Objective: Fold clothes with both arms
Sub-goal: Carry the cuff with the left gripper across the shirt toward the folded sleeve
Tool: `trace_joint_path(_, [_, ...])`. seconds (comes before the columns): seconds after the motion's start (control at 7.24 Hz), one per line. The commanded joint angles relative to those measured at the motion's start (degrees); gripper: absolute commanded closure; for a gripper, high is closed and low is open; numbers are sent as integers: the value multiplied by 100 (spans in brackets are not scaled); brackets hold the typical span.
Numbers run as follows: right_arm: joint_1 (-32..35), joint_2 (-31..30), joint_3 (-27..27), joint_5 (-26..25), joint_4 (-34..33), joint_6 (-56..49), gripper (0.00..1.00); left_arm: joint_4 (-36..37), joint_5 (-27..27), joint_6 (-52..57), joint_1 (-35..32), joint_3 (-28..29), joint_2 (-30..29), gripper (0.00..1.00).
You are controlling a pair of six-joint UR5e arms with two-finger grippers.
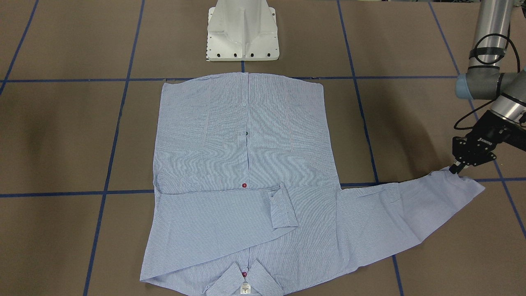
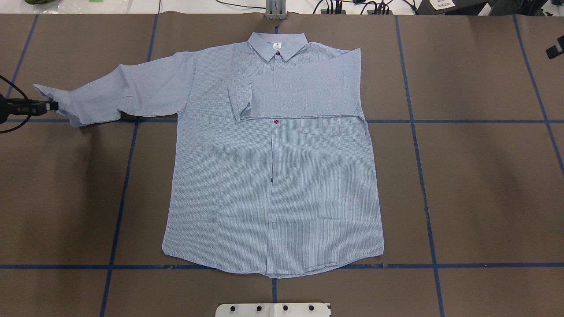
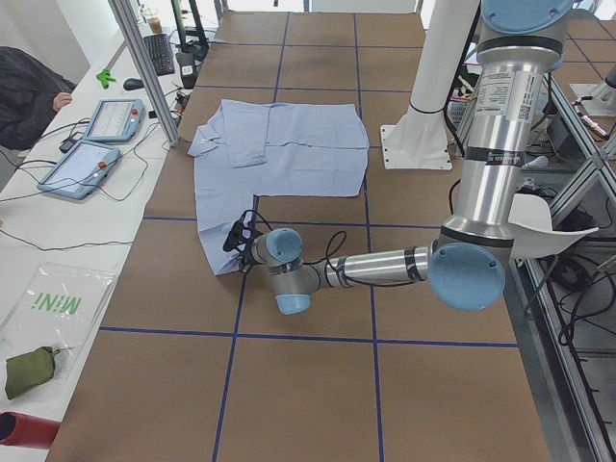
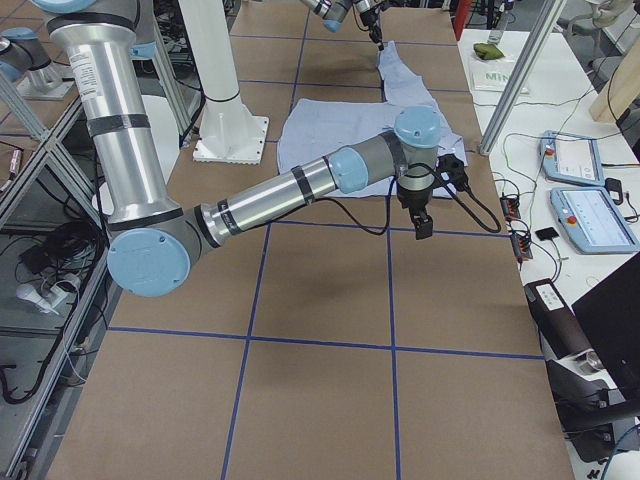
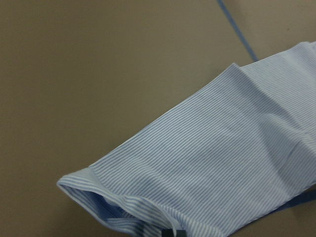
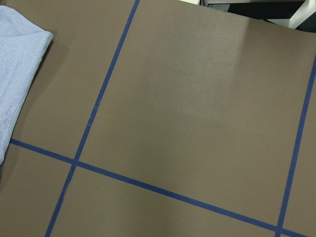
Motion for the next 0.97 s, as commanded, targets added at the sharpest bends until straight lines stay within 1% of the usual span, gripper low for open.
trace_joint_path(0.0, [0, -4, -9, -7, 0, 1, 0, 162, -328, 14, 19, -220, -690, 100])
trace_joint_path(0.14, [0, -13, -9, -7, 0, 19, 0, 642, -504, 5, 46, -229, -1199, 100])
trace_joint_path(0.28, [0, -39, -9, -16, 0, 27, 0, 951, -506, -12, 220, -229, -1587, 100])
trace_joint_path(0.41, [0, -48, 0, -7, 0, 62, 0, 1050, -428, -56, 692, -185, -2034, 100])
trace_joint_path(0.69, [0, -74, 0, -7, 0, 72, 0, 1568, 176, -117, 1308, -211, -2590, 100])
trace_joint_path(0.83, [0, -83, 9, -7, 0, 72, 0, 1900, 432, -379, 1573, -211, -2975, 100])
